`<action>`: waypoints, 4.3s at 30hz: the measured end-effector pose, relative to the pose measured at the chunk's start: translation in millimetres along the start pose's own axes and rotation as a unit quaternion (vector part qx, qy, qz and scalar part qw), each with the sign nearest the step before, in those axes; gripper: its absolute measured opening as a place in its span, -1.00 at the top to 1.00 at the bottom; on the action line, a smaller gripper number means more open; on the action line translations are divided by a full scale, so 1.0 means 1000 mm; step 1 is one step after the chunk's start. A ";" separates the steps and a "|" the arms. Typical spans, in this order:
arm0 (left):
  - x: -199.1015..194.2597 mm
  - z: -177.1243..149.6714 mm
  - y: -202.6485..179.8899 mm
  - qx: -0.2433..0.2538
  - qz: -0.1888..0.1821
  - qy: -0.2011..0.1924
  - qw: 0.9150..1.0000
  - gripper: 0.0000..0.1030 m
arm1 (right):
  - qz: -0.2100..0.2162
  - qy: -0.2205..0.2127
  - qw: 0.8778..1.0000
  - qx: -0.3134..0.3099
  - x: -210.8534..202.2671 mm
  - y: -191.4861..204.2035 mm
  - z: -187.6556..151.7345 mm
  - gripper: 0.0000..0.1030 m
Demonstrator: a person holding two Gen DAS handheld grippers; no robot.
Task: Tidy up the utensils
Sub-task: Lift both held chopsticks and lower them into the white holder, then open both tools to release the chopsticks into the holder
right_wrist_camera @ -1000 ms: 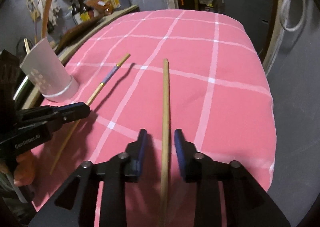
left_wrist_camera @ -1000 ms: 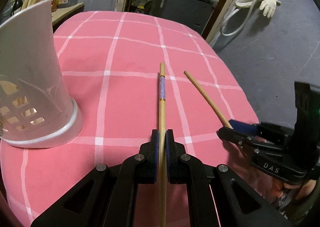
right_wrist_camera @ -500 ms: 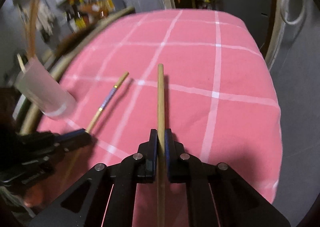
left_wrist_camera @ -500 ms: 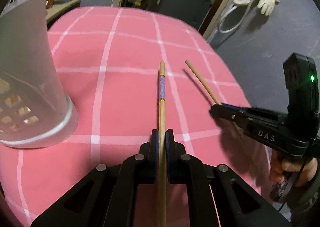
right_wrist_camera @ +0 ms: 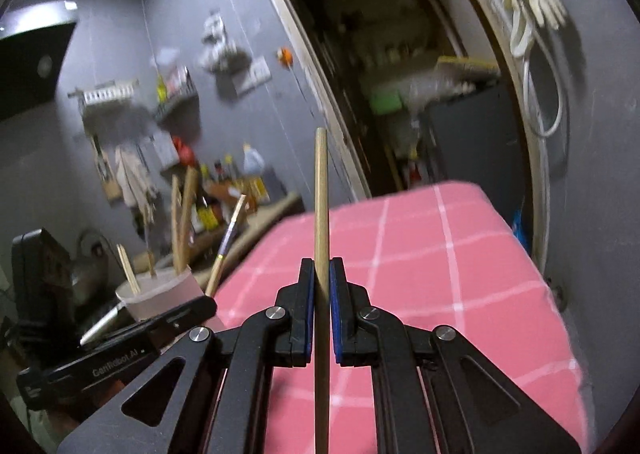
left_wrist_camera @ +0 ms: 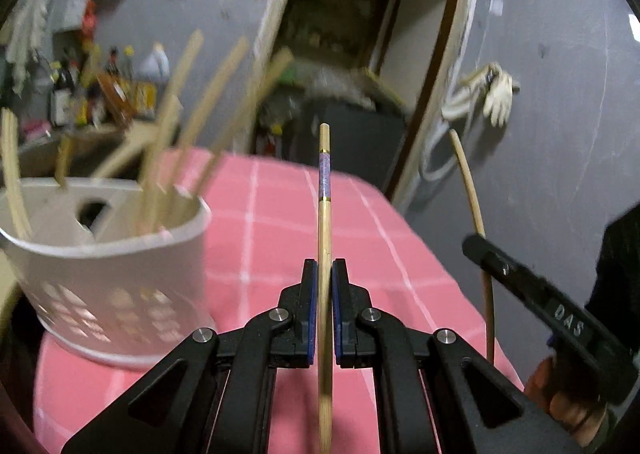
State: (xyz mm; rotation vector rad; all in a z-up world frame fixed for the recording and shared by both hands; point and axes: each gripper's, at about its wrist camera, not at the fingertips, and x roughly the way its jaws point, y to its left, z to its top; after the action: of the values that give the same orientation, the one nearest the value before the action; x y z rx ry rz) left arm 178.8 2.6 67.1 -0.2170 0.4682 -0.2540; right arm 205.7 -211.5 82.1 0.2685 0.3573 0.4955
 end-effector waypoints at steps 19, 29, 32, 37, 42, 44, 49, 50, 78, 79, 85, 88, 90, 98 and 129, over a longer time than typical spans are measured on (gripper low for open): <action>-0.077 0.071 0.134 -0.064 0.094 -0.204 0.972 0.91 | 0.124 -0.153 0.980 0.034 0.075 0.098 0.034 0.89; -0.077 0.081 0.186 -0.092 0.129 -0.252 0.955 0.91 | 0.096 -0.199 0.974 0.039 0.107 0.115 0.033 0.89; -0.073 0.078 0.187 -0.096 0.141 -0.266 0.949 0.91 | 0.085 -0.207 0.974 0.034 0.111 0.114 0.031 0.89; -0.067 0.075 0.186 -0.092 0.152 -0.270 0.946 0.91 | 0.077 -0.204 0.975 0.032 0.117 0.112 0.027 0.89; -0.061 0.062 0.182 -0.089 0.161 -0.268 0.946 0.91 | 0.074 -0.201 0.977 0.023 0.118 0.114 0.022 0.89; -0.059 0.058 0.181 -0.089 0.163 -0.263 0.947 0.91 | 0.074 -0.199 0.977 0.017 0.118 0.116 0.020 0.89; -0.057 0.047 0.173 -0.076 0.165 -0.254 0.950 0.91 | 0.072 -0.183 0.980 0.002 0.116 0.119 0.012 0.89; -0.056 0.046 0.170 -0.071 0.167 -0.251 0.951 0.91 | 0.070 -0.178 0.981 -0.003 0.115 0.121 0.010 0.89; -0.037 0.012 0.150 -0.028 0.160 -0.167 0.973 0.89 | 0.062 -0.099 0.992 -0.049 0.101 0.130 -0.022 0.89; -0.037 0.012 0.150 -0.028 0.159 -0.167 0.973 0.89 | 0.062 -0.099 0.992 -0.050 0.101 0.130 -0.022 0.89; -0.038 0.010 0.149 -0.030 0.158 -0.168 0.973 0.88 | 0.060 -0.098 0.992 -0.052 0.098 0.129 -0.024 0.88; -0.038 0.009 0.148 -0.030 0.158 -0.168 0.973 0.88 | 0.058 -0.097 0.992 -0.051 0.098 0.128 -0.024 0.88; -0.038 0.010 0.149 -0.030 0.158 -0.167 0.973 0.88 | 0.056 -0.096 0.992 -0.051 0.097 0.127 -0.023 0.87; -0.038 0.008 0.147 -0.032 0.159 -0.168 0.972 0.88 | 0.047 -0.091 0.994 -0.043 0.099 0.121 -0.023 0.81; -0.038 0.000 0.119 -0.040 0.155 -0.177 0.971 0.24 | 0.034 -0.094 0.994 -0.039 0.091 0.108 -0.023 0.42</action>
State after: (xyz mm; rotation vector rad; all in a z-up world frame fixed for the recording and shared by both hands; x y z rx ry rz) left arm 169.3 126.5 51.4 -0.2579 0.1518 0.1099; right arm 226.4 -69.9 73.5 0.2498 0.1451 0.5457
